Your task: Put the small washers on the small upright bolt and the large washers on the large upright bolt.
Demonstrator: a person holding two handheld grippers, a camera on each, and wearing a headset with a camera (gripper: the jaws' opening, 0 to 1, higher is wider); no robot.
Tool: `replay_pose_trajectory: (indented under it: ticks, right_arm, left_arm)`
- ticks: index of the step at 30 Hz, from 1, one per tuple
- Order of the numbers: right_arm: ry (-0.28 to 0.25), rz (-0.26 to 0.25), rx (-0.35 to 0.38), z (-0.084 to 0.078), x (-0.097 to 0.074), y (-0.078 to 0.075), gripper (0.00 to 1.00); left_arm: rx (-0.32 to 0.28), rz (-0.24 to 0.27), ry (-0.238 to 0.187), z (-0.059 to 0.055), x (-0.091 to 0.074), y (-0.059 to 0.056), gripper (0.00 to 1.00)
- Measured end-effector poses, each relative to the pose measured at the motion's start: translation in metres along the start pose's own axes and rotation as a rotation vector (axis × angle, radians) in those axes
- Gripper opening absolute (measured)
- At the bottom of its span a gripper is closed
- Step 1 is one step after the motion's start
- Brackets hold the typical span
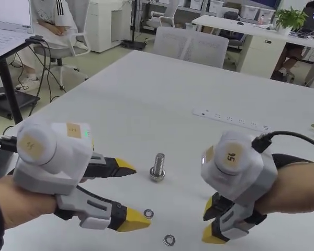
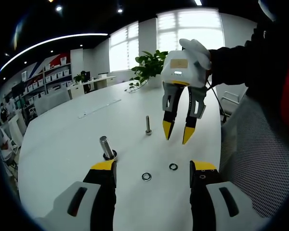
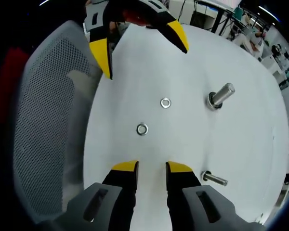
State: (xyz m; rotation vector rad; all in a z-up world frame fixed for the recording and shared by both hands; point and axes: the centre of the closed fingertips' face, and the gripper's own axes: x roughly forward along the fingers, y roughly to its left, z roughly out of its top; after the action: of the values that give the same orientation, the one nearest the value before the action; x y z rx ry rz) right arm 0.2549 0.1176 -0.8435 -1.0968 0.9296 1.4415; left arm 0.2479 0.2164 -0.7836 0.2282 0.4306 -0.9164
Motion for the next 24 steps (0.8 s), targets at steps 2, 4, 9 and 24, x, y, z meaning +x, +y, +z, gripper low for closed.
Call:
replay_pose_trajectory:
  ticks: [2,4,9,24]
  right_arm:
    - [-0.004,0.005,-0.011,0.005,0.002,0.002,0.24]
    - [-0.001,0.01,-0.024,0.009,0.005,0.004,0.24]
    - [0.001,0.025,-0.051,0.02,0.011,0.009,0.24]
    - [0.021,0.066,-0.098,0.037,0.031,0.015,0.24]
  left_arm:
    - [-0.001,0.001,-0.003,0.001,-0.001,0.0,0.61]
    - [-0.001,0.003,-0.004,0.001,-0.002,-0.001,0.61]
    - [-0.002,0.004,-0.004,0.0,-0.003,-0.003,0.61]
    - [-0.005,0.009,-0.008,-0.001,-0.006,-0.003,0.61]
